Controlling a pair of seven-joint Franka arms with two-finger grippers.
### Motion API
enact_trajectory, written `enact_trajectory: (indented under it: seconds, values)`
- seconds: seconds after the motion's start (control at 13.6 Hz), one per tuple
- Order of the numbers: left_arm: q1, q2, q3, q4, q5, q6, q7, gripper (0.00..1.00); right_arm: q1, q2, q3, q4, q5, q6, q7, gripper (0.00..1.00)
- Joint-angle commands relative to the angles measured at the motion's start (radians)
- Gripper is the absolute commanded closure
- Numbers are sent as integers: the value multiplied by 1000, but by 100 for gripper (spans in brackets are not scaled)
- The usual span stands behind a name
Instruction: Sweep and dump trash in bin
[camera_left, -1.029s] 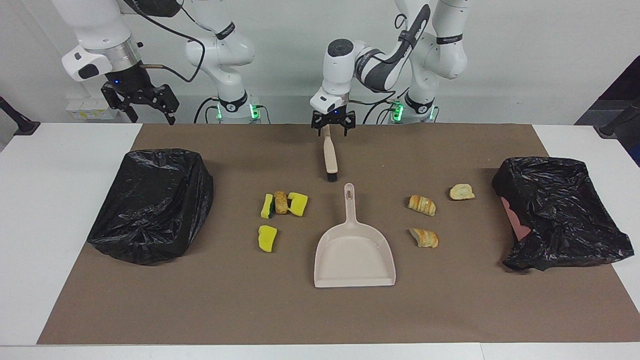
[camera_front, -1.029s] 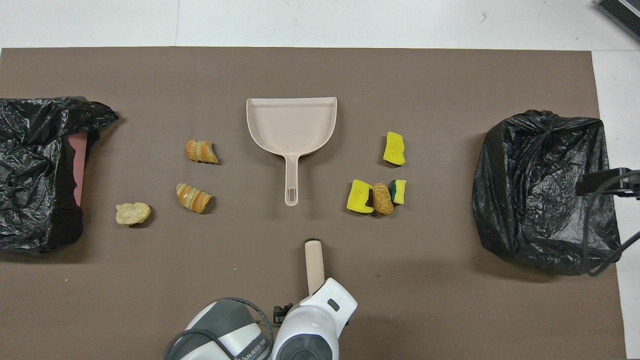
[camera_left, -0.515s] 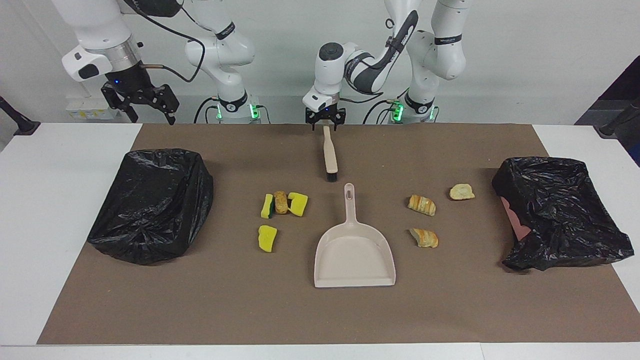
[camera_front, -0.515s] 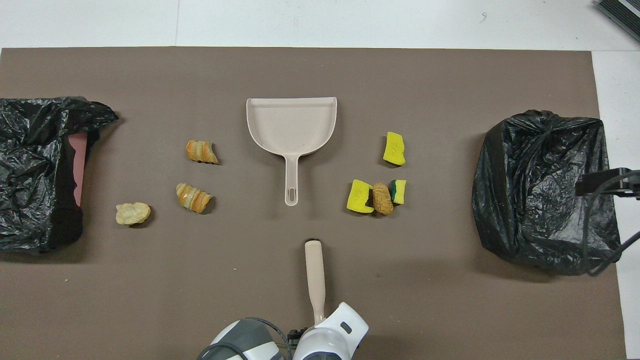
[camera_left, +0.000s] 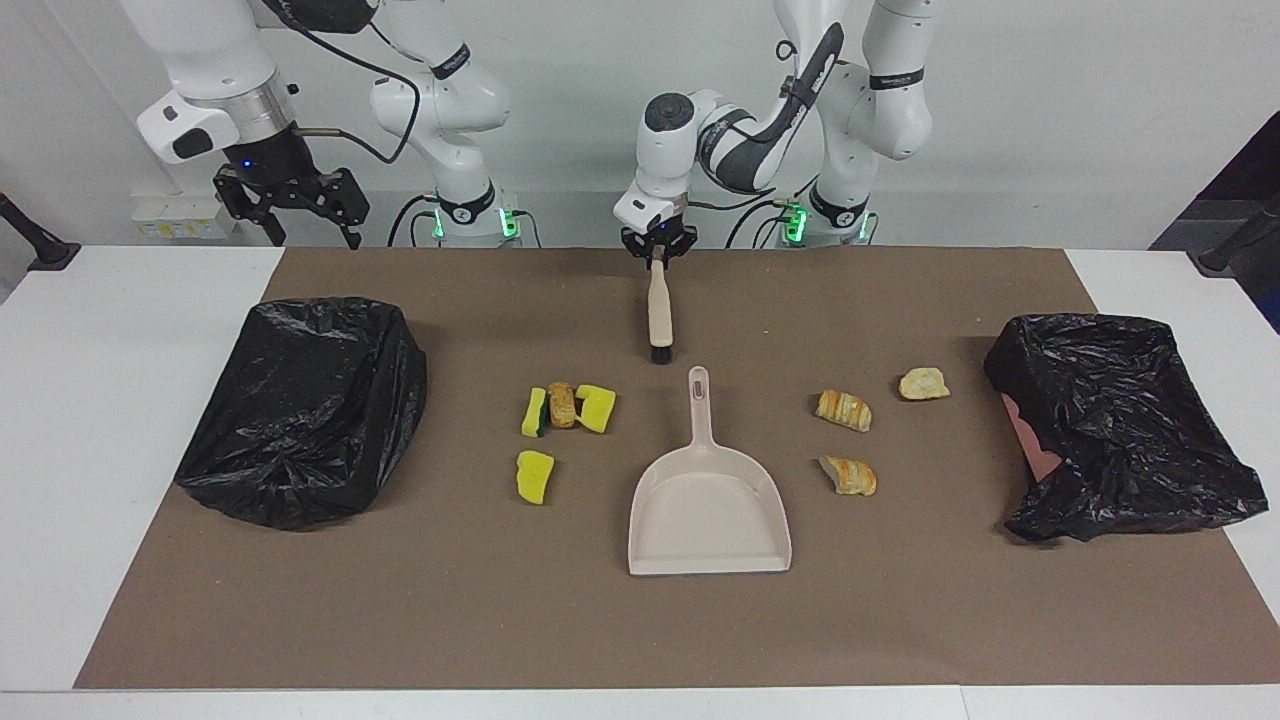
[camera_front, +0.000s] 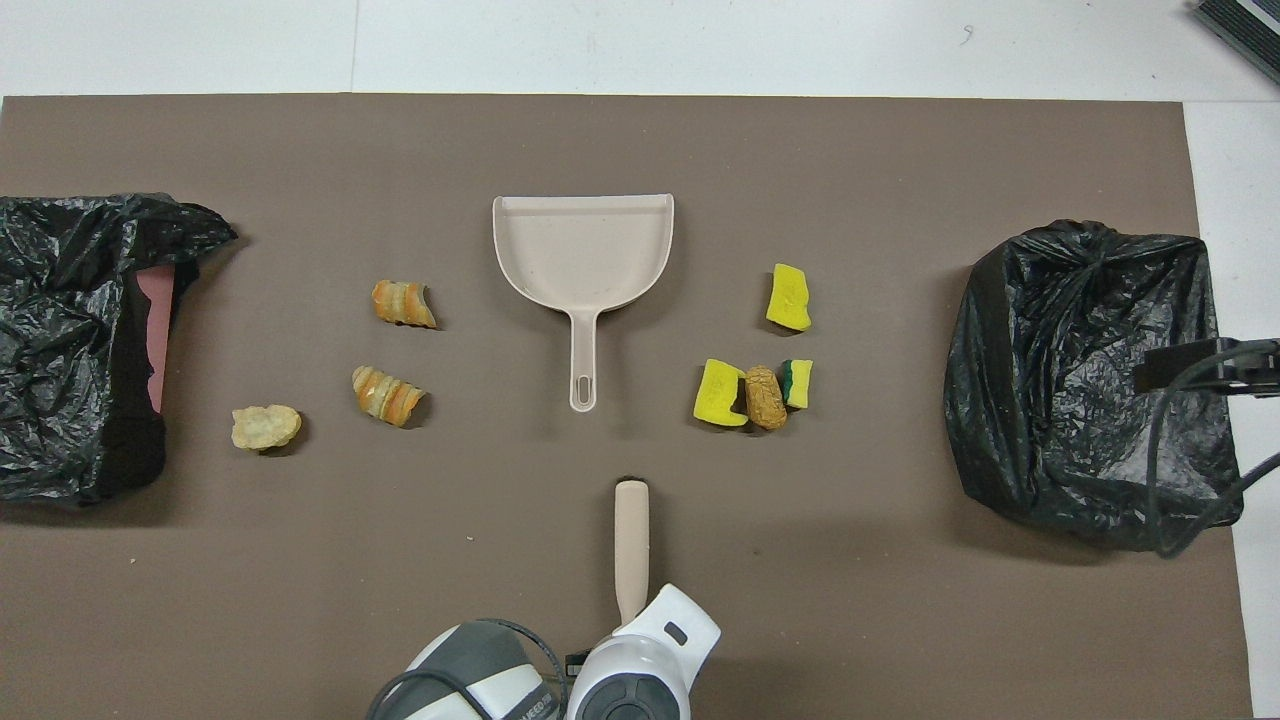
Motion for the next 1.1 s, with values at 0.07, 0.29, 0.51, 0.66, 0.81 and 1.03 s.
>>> enact_trajectory:
  seconds: [0.07,0.29,0.51,0.66,0.81,1.03]
  values:
    - [28,-52,6,1,-4,-108,5,100,-5,-15,55,-49,6,44,-15,0]
    - [165,-134,4,27,81,-297,18,100,1,-6,84,-97,10,75,-20,0]
    - [295,-264,1,23,98,-464,79,100,61,6,92,-170,44,145,-3,0]
    - [379,-283,1,23,119,-526,93,100,143,57,92,-177,46,228,93,0]
    - [450,-280,1,20,144,-531,93,100,176,116,92,-160,49,305,193,0]
    - [596,-267,1,18,194,-531,131,100,245,240,114,-91,89,382,250,0]
